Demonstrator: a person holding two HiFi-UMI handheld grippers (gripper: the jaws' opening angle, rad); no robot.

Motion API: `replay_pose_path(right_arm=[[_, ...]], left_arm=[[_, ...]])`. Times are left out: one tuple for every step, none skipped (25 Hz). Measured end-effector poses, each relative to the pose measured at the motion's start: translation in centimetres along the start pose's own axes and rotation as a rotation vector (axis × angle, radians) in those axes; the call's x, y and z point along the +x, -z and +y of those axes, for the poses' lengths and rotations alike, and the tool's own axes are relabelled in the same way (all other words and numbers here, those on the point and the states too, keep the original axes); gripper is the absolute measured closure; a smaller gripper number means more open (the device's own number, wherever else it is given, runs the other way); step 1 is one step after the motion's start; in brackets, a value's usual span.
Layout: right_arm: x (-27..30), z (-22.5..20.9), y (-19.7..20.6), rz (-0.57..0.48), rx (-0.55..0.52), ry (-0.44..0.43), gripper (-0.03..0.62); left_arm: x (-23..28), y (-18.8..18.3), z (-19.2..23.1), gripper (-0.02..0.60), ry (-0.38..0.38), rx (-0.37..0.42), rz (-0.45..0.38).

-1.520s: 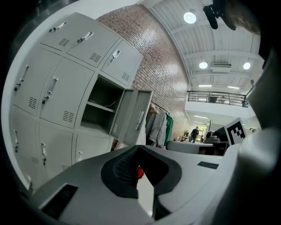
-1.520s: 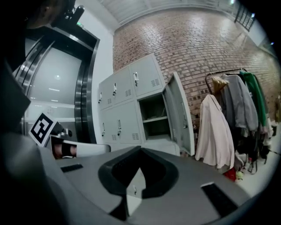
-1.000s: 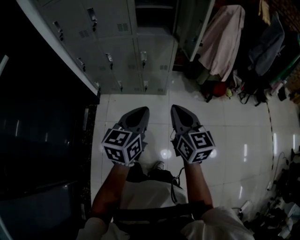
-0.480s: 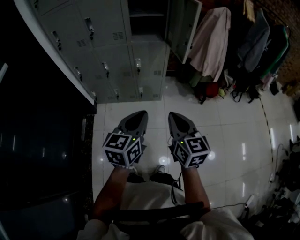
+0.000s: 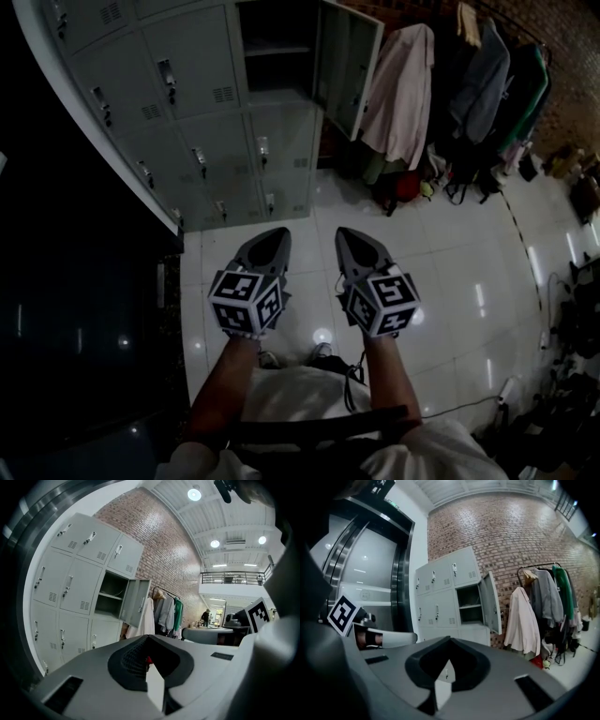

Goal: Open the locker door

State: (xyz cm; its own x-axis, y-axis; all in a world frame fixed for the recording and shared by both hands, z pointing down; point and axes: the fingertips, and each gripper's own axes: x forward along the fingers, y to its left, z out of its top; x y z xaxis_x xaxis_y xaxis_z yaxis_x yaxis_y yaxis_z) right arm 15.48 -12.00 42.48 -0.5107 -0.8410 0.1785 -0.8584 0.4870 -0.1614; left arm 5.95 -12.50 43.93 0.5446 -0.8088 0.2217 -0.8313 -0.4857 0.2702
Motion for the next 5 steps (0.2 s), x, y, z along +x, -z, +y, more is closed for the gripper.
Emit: replay_pose_path(right_arm=[[0.2,0.2,-0.1,-0.001,-0.003,0.001,0.592],[0.4,0.4,-0.3,-0.002,-0.006,0.001,0.592],[0.6,0.7,-0.5,-0.003,-0.010,0.001,0.591],[0.8,0.9,-0.6,-0.004,-0.014,0.002,0.592],[1.0,1.1,-0.8,-0.005,-0.018,0.002,0.592]], left_arm=[[-0.1,-0.1,0.3,0.583,0.003,0.003,0.000],[-0.1,-0.2,0.6,0.583,0.005,0.005,-0.001],[-0.2,-0.3,0.9,0.583,0.006,0.007,-0.002],[-0.3,-0.5,1.2,0.583,0.007,0.008,-0.003],[-0.4,-0.7,1.5,0.583,0.007,0.009,-0.005]])
